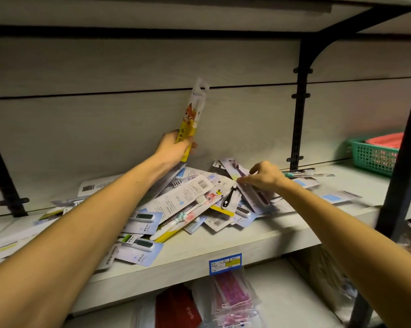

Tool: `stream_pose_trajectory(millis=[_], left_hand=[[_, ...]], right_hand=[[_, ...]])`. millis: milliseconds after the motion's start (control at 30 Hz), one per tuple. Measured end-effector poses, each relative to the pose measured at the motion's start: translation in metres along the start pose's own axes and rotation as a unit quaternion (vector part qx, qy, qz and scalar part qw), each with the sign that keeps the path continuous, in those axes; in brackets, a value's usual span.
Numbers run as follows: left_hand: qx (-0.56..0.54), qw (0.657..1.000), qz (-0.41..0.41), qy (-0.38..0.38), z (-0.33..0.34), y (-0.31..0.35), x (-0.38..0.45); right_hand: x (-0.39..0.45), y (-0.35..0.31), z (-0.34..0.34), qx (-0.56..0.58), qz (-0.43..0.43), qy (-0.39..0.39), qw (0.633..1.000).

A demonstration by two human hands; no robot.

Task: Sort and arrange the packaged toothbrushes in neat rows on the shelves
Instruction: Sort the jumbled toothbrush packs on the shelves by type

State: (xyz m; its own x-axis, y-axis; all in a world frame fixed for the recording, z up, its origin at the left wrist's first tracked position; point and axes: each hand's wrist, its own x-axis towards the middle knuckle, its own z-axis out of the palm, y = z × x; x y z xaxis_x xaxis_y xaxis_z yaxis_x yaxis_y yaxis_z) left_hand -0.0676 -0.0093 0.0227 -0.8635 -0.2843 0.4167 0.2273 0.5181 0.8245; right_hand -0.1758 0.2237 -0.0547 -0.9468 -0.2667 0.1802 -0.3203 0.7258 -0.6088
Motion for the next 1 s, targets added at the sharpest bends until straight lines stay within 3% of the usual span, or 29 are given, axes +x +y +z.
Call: stream_pose_trajectory(millis=[267, 500, 900, 1000], left_hand=[[-0.129, 0.987, -0.094, -0.027, -0.019, 0.006, -0.026], [-0.066, 0.989, -0.128, -0.027, -0.067, 0.01, -0.087], [-0.029, 0.999, -0.002, -0.042, -0.233, 0.05, -0.294], [-0.033, 0.999, 0.0, -0.02, -0.294, 0.051, -0.353]], right_hand=[[-0.014, -0.019, -0.033, 0.093, -0.064, 0.173, 0.978], [-0.073, -0.088, -0.036, 0.156, -0.144, 0.295, 0.932], [-0.288, -0.244, 0.036, 0.267, -0.238, 0.349, 0.866], [-0.343, -0.303, 0.071, 0.293, -0.268, 0.318, 0.861]])
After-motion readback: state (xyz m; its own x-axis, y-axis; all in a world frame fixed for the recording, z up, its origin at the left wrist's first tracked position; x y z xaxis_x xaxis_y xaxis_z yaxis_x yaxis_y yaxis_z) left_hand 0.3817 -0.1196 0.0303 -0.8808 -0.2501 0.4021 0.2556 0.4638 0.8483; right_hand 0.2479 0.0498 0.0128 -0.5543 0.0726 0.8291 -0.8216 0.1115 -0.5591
